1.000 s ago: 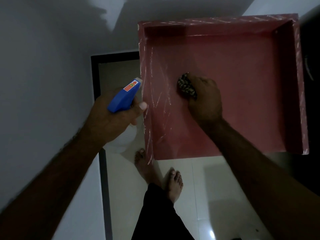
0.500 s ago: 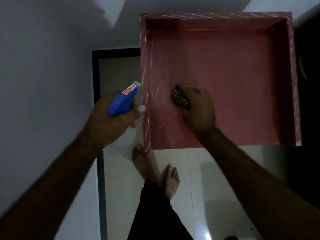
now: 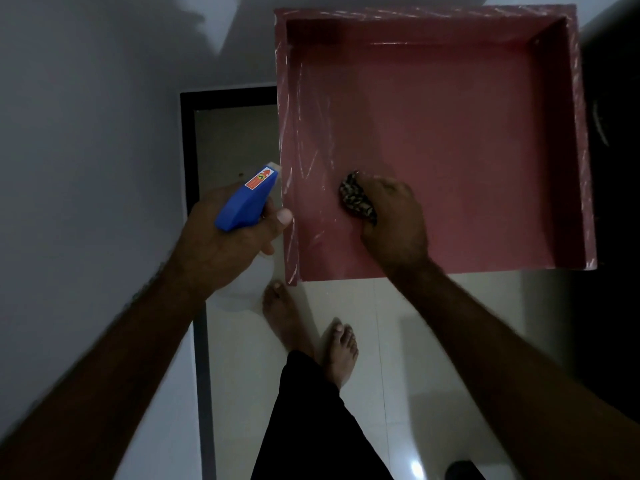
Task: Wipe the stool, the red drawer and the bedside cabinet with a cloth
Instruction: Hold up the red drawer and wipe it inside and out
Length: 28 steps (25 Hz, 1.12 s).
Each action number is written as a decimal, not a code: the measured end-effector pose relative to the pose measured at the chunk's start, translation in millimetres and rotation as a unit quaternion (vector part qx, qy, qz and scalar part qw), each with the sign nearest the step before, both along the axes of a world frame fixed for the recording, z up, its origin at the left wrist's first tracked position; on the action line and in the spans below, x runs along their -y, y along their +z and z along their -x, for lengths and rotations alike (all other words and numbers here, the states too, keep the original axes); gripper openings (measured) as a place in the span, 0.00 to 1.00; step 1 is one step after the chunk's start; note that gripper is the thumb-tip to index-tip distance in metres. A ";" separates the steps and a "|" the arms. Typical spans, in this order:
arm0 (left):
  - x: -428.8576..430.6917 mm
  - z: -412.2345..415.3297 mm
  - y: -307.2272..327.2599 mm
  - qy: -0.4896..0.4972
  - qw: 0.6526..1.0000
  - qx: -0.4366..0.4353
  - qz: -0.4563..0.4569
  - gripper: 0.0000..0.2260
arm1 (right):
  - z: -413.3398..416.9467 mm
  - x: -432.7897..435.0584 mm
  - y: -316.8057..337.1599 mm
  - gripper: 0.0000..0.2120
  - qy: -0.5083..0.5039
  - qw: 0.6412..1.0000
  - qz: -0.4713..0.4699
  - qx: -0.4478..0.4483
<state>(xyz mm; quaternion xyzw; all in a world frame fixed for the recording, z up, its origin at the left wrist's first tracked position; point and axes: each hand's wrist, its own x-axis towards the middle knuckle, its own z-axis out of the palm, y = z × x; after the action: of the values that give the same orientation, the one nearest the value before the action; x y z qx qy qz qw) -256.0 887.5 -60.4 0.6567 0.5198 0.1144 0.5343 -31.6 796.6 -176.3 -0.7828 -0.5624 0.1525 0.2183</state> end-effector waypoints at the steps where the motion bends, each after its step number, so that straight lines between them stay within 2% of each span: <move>1: 1.7 0.0 -0.1 -0.002 1.000 -0.003 0.000 0.10 | 11.2 5.7 2.8 0.33 0.023 1.000 0.007 -0.005; 5: 7.4 0.6 0.1 0.008 1.000 -0.006 -0.004 0.07 | 18.3 24.6 10.2 0.34 0.110 0.994 0.007 -0.005; 9: 12.8 4.0 2.6 0.004 1.000 -0.005 -0.008 0.10 | -8.9 34.5 6.3 0.34 -0.013 1.000 -0.004 0.002; 11: 15.4 6.8 1.4 0.003 1.000 -0.013 -0.012 0.08 | -1.1 38.8 5.1 0.34 -0.025 1.000 -0.008 0.005; 17: 28.9 11.5 3.1 0.009 1.000 -0.009 0.000 0.12 | 26.5 56.8 8.8 0.34 0.098 0.995 0.007 -0.008; 18: 31.4 12.5 3.4 0.011 1.000 -0.010 0.003 0.12 | 18.8 59.4 7.8 0.35 0.087 0.996 0.007 -0.010; 21: 35.9 15.9 1.7 0.015 1.000 -0.019 -0.009 0.08 | 0.0 66.3 4.1 0.34 -0.027 1.000 0.006 -0.013; 23: 38.9 18.7 1.0 0.015 1.000 -0.017 -0.008 0.08 | 11.7 69.6 4.3 0.34 -0.049 0.999 -0.002 -0.017; 28: 49.4 20.7 2.4 0.016 1.000 -0.016 0.020 0.13 | 54.0 78.6 5.1 0.30 0.072 0.997 -0.015 -0.027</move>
<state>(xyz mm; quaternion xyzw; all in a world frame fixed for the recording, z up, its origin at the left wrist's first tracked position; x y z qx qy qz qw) -276.6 838.1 -58.0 0.6392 0.5411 0.1017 0.5369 -85.6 718.0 -171.2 -0.7324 -0.6137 0.1805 0.2331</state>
